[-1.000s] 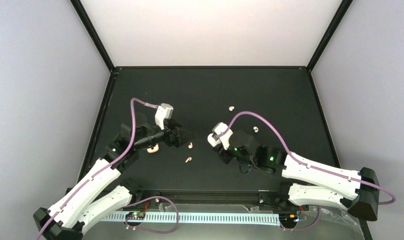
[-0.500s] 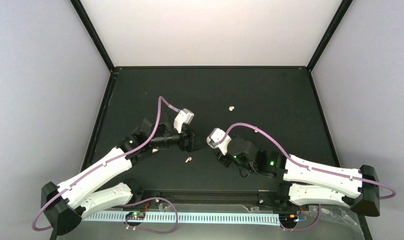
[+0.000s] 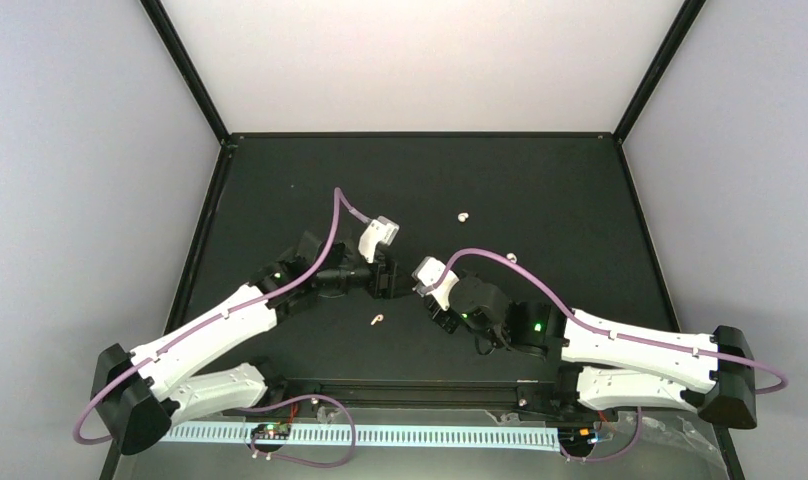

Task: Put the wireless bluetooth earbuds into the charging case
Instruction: Pick up the charging case at the center of the board.

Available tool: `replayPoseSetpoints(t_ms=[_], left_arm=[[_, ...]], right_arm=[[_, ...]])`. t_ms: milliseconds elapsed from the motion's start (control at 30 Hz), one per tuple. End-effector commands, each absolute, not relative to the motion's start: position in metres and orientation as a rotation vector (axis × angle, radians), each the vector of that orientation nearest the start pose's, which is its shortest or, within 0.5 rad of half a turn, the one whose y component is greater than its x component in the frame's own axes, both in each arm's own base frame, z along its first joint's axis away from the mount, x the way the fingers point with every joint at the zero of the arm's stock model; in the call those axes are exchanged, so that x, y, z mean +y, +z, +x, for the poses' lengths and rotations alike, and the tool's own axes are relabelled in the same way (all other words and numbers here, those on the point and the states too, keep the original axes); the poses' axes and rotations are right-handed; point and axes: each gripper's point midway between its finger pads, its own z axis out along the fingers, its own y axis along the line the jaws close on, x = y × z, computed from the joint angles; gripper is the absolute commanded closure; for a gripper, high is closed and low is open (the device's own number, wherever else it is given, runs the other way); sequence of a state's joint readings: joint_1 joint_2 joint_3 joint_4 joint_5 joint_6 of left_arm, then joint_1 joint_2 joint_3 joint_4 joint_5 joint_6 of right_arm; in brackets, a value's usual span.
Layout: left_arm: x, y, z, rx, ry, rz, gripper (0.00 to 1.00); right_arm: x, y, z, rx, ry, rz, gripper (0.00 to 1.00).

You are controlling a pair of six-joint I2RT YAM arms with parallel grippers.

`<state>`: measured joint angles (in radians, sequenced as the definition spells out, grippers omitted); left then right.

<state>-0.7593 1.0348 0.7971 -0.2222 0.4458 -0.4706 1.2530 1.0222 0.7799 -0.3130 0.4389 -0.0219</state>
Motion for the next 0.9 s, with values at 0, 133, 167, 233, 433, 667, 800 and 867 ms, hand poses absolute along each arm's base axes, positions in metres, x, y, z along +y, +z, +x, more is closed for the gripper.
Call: replayPoseSetpoints(t_ms=[0,133,167,233,433,667,800,867], left_arm=[[-0.298,0.258,0.199,2.073,-1.233,0.617,0.37],[-0.301,0.254,0.2,2.081,-1.242,0.623,0.41],[-0.302,0.253,0.2,2.083,-1.245,0.623,0.42],[-0.305,0.253,0.2,2.086,-1.258,0.628,0.44],[-0.307,0.249,0.199,2.091,-1.27,0.632,0.51],[-0.31,0.251,0.198,2.08,-1.289,0.641,0.6],[-0.312,0.25,0.199,2.083,-1.292,0.645,0.65],[-0.313,0.249,0.198,2.085,-1.299,0.649,0.71]], right_arm=[[0.298,0.241,0.174,1.758,0.315,-0.977,0.74],[0.3,0.242,0.173,1.757,0.329,-0.975,0.74],[0.3,0.242,0.173,1.754,0.332,-0.974,0.74],[0.3,0.242,0.173,1.753,0.334,-0.97,0.74],[0.302,0.245,0.174,1.742,0.338,-0.965,0.74],[0.304,0.245,0.175,1.736,0.337,-0.965,0.74],[0.305,0.244,0.175,1.736,0.335,-0.969,0.74],[0.305,0.243,0.175,1.736,0.333,-0.971,0.74]])
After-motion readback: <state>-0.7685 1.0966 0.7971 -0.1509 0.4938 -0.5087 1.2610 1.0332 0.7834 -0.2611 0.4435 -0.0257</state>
